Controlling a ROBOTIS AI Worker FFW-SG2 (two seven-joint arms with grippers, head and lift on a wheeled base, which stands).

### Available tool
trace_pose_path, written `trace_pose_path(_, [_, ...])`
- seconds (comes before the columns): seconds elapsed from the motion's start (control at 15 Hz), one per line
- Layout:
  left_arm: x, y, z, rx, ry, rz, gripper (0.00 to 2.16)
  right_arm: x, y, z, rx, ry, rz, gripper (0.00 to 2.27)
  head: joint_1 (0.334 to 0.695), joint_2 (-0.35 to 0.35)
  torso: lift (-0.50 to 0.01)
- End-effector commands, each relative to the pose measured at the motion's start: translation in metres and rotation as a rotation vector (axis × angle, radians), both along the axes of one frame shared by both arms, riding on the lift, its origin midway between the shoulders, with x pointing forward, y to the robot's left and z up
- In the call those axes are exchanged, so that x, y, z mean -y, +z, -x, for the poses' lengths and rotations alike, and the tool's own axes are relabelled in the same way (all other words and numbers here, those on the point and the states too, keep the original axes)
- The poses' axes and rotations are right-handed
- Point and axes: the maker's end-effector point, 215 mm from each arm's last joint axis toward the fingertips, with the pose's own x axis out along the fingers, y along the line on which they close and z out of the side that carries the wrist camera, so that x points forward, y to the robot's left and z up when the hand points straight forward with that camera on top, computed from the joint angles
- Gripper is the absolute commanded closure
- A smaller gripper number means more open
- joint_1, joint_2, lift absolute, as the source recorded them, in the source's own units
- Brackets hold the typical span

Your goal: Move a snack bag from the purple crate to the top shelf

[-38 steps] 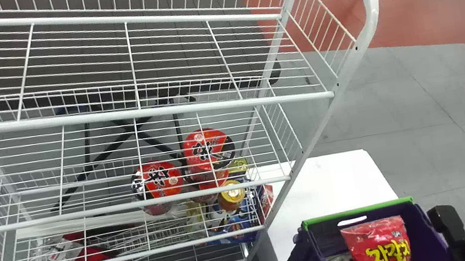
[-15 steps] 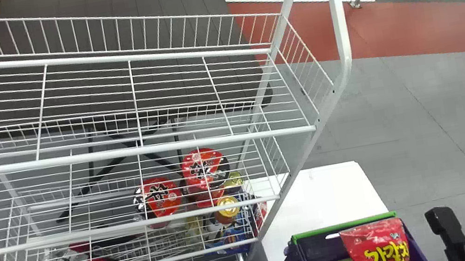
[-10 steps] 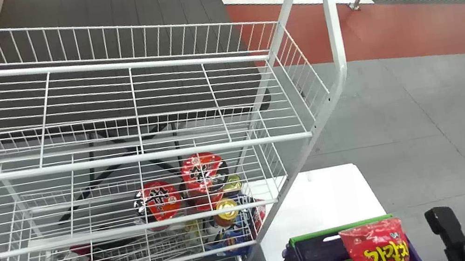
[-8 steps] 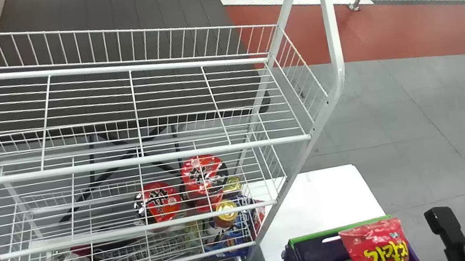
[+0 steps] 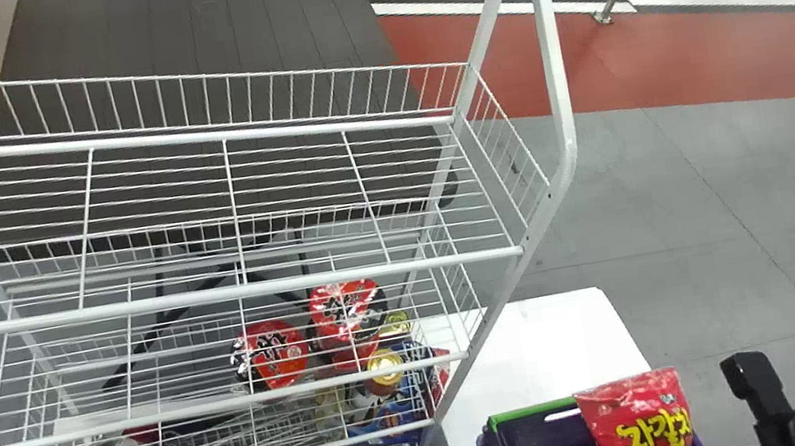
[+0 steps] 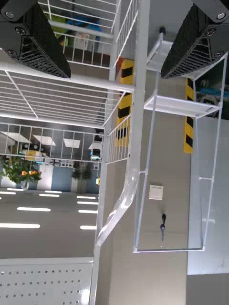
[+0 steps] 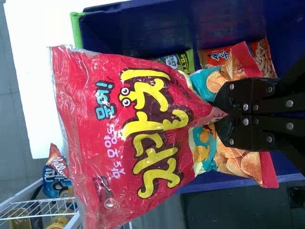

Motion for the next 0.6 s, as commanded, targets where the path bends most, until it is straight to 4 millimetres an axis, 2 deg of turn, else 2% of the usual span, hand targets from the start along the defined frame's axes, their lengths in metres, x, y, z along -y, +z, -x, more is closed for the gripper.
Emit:
trace_pose_path(0.0, [-0.0007,0.0011,0.0003,0.005,0.002,0.000,0.12,-0.0010,-0.0013,-0.0007,0.006,0.002,-0.003,2.07,0.695,-0.350,-0.019])
trace_pose_path(0.53, [-0.0010,-0.0010,0.0014,0.001,0.002,0.000,0.12,-0.0038,-0.0025,-0.0020,0.013,0.005,-0.010,2.07,0.695,-0.350,0.009])
